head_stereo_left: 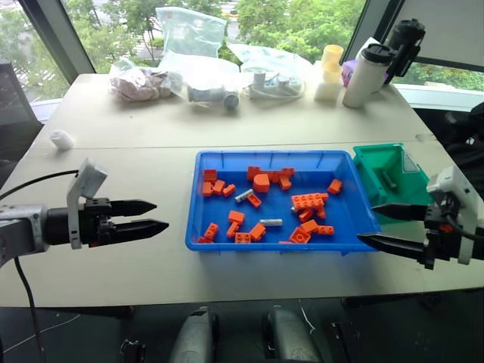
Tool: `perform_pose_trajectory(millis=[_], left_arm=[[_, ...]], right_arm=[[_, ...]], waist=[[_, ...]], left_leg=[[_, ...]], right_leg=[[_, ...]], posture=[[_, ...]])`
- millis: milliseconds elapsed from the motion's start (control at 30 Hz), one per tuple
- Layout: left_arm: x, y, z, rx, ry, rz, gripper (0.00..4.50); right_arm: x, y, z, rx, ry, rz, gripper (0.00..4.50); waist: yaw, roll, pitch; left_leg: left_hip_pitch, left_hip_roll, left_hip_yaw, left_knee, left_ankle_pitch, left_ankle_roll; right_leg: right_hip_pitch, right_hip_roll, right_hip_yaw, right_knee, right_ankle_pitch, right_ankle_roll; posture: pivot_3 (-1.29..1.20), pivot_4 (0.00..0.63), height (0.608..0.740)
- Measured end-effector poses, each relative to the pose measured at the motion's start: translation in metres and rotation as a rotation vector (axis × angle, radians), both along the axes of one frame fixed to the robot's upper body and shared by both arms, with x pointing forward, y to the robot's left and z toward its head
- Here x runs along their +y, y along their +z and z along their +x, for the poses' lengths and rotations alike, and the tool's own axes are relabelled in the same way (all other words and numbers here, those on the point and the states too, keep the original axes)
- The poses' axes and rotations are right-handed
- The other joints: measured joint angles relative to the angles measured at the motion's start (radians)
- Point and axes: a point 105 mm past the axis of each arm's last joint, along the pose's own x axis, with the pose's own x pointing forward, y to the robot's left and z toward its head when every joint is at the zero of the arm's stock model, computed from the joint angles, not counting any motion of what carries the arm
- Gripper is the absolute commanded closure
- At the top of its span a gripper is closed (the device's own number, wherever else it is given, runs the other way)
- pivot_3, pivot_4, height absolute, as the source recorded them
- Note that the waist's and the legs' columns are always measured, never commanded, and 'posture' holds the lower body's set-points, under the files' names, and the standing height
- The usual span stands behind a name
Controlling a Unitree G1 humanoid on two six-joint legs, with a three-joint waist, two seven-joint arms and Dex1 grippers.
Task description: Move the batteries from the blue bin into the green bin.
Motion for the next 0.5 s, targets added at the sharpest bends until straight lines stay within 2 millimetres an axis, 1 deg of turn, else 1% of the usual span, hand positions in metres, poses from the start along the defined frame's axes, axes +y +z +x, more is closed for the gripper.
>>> perform_pose_trajectory(millis=[267,400,500], left_arm=[[-0.0005,0.0012,0.0036,-0.033,0.018,0.005,0.00],[-0.0017,0.0072,0.0071,-0.061,0.023,0.011,0.00],[-0.0017,0.0076,0.0085,-0.066,0.029,0.014,0.00]], right_arm=[[0.0009,-0.0010,0.0003,0.001,0.004,-0.001,0.03],[0.0028,0.0003,0.0022,-0.008,0.009,-0.002,0.03],[0.0052,0.0009,0.0049,-0.015,0.013,-0.004,0.03]], waist=[[0.001,0.000,0.000],[0.001,0.000,0.000],[0.000,0.000,0.000]], left_leg=[[0.000,0.000,0.000,0.000,0.000,0.000],[0.000,0.000,0.000,0.000,0.000,0.000],[0.000,0.000,0.000,0.000,0.000,0.000]], right_leg=[[0.000,0.000,0.000,0.000,0.000,0.000],[0.000,0.000,0.000,0.000,0.000,0.000],[0.000,0.000,0.000,0.000,0.000,0.000]], posture=[[0.00,0.150,0.740],[0.00,0.150,0.740],[0.00,0.150,0.740]])
